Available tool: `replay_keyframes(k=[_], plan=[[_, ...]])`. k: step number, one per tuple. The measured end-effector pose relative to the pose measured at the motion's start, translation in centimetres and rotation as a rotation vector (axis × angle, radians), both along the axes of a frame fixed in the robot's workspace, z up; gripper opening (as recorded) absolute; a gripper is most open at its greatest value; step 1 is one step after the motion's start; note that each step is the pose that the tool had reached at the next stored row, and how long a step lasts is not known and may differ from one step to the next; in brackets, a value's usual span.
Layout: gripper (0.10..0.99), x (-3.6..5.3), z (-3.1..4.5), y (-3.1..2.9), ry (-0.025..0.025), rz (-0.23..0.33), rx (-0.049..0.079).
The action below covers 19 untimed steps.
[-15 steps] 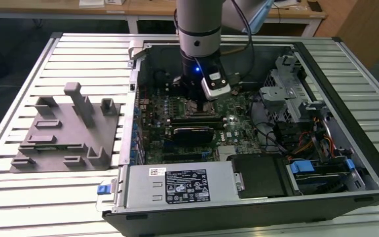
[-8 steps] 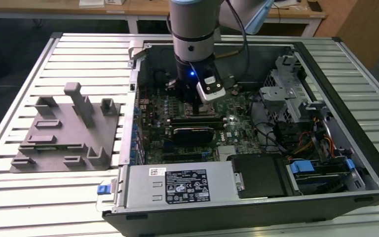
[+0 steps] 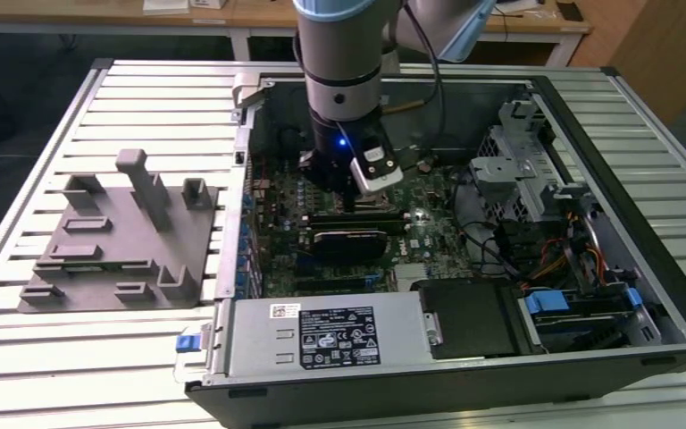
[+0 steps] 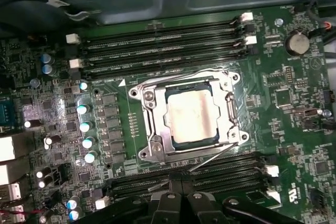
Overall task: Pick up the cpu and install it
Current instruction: 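Install the second cpu locking lever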
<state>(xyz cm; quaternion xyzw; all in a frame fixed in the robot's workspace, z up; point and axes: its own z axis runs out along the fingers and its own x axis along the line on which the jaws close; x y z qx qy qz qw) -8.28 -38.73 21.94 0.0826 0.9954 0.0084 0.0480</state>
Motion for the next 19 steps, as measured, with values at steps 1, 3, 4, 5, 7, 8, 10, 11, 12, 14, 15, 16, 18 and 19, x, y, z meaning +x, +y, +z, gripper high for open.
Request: replay_keyframes(k=[1, 3, 4, 5, 7, 8, 10, 11, 12, 14, 15, 16, 18, 19], plan=[[0.106, -0.03, -0.06, -0.06, 0.0000, 0.002, 0.006], [0.106, -0.06, -0.14, -0.23, 0.0000, 0.003, 0.022], [0.106, -0.08, -0.18, -0.34, 0.0000, 0.004, 0.031], [0.106, -0.09, -0.21, -0.47, 0.0000, 0.004, 0.036], [0.106, -0.13, -0.29, -0.76, -0.0001, 0.004, 0.046], [0.106, -0.15, -0.33, -0.91, -0.0001, 0.004, 0.052], [0.106, -0.21, -0.42, -1.18, -0.0002, 0.005, 0.063], [0.106, -0.27, -0.48, -1.30, -0.0001, 0.005, 0.070], [0.106, -0.35, -0.54, -1.43, -0.0001, 0.005, 0.077], [0.106, -0.56, -0.68, -1.66, -0.0001, 0.005, 0.092], [0.106, -0.66, -0.75, -1.74, -0.0001, 0.005, 0.098], [0.106, -0.73, -0.81, -1.79, -0.0002, 0.006, 0.105], [0.106, -0.79, -0.92, -1.83, 0.0000, 0.007, 0.124], [0.106, -0.81, -0.97, -1.84, -0.0001, 0.008, 0.136]])
